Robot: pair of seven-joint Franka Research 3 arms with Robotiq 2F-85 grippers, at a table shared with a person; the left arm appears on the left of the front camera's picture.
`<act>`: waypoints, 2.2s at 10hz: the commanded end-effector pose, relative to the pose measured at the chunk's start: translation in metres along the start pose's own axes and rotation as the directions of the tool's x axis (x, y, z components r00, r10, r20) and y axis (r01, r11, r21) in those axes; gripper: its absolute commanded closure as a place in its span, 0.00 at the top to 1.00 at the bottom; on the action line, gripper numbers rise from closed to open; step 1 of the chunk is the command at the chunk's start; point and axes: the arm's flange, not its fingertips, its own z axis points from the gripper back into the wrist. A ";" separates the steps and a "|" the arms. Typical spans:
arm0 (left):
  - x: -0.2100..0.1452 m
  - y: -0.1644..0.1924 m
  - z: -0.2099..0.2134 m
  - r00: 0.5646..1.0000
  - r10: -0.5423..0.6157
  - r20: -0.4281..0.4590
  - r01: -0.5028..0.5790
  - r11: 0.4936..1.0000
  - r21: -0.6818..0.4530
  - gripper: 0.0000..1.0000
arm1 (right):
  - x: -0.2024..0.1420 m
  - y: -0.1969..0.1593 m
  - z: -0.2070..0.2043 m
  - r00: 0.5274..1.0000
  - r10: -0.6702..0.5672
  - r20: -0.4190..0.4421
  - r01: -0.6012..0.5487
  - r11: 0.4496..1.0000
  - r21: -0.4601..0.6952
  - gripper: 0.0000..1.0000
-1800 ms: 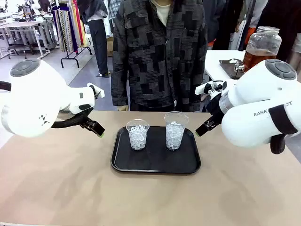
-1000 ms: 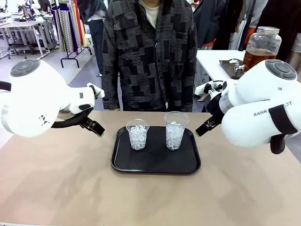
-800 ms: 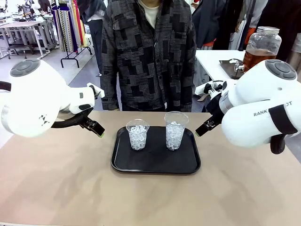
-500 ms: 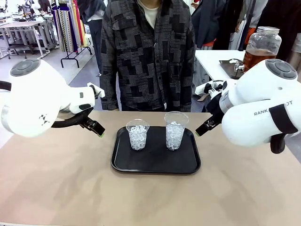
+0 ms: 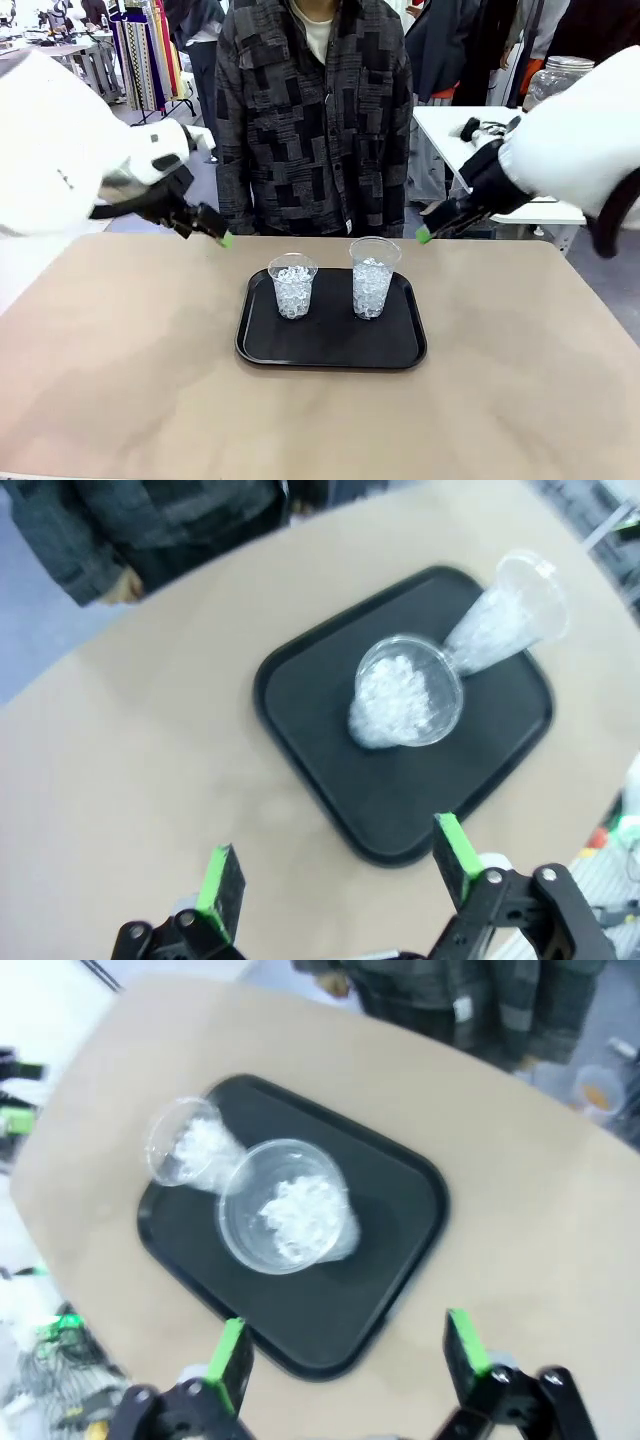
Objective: Pour the drink into the iced cup.
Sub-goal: Pick up the iced cup indicated by the human and present it to them.
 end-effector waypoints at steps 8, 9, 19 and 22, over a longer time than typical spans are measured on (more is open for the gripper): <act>-0.002 0.082 0.001 0.947 0.322 0.002 -0.292 0.861 -0.416 1.00 | 0.006 -0.080 -0.008 0.950 -0.311 -0.018 0.279 0.824 0.493 1.00; -0.011 0.080 0.013 0.929 0.369 0.002 -0.334 0.844 -0.419 1.00 | 0.007 -0.076 -0.007 0.959 -0.285 -0.004 0.255 0.852 0.458 1.00; -0.018 0.143 0.011 0.852 0.501 -0.155 -0.477 0.619 -0.624 1.00 | 0.004 -0.137 -0.010 0.852 -0.487 -0.192 0.490 0.614 0.618 1.00; -0.031 0.174 -0.013 0.828 0.523 -0.201 -0.490 0.502 -0.712 1.00 | -0.003 -0.166 -0.028 0.800 -0.524 -0.292 0.556 0.466 0.688 1.00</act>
